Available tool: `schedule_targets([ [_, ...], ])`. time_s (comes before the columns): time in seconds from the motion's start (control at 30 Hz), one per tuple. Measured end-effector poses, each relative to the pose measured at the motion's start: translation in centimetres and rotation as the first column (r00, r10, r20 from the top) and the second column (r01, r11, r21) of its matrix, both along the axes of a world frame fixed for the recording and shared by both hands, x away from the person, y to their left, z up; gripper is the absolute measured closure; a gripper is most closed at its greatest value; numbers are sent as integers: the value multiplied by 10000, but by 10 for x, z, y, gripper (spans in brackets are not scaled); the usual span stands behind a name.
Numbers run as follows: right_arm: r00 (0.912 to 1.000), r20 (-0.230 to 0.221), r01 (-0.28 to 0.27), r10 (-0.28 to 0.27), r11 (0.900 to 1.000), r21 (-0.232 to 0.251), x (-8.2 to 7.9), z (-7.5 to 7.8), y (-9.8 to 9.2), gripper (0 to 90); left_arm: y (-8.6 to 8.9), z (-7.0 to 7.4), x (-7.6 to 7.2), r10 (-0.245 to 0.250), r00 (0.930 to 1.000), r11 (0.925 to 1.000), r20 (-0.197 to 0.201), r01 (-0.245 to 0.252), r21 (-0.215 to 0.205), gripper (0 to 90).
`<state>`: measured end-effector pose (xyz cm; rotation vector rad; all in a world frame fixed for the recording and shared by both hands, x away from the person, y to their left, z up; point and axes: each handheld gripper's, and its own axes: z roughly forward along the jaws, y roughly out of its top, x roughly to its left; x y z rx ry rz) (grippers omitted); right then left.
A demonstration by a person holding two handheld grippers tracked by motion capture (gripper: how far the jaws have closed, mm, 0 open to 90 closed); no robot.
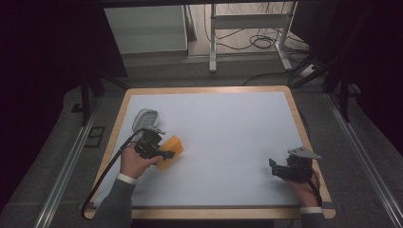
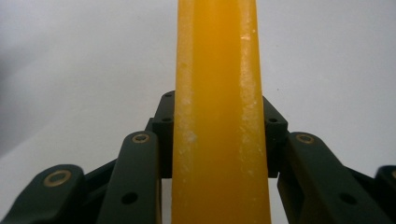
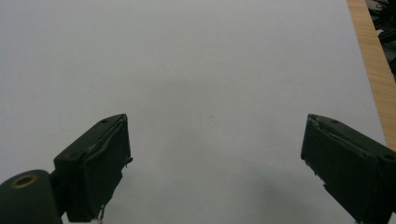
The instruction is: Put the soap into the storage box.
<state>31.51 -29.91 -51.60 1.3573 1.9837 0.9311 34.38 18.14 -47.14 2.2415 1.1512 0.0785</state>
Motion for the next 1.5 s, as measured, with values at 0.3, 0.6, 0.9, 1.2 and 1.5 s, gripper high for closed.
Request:
schedule_targets([
  [0.3, 10000, 4, 5, -5, 10000, -42, 0, 0, -1, 81, 12, 7, 3, 338, 9993, 9993, 173, -336, -150, 608],
  [0.6, 10000, -4, 8, -8, 10000, -53, 0, -1, -1, 81, 25, 10, 8, 642, 9977, 9976, 228, -635, -288, 608],
  [0.9, 10000, -13, -4, 4, 10000, -58, 1, -1, -1, 81, 32, 14, 11, 941, 9951, 9947, 312, -927, -439, 608],
  [1.2, 10000, -22, 30, -30, 10000, -53, 1, -2, -1, 81, 37, 16, 15, 995, 9946, 9943, 291, -982, -418, 608],
  [1.5, 10000, -30, 54, -55, 10000, -60, 1, -2, -1, 81, 40, 17, 18, 1153, 9930, 9925, 261, -1141, -437, 608],
])
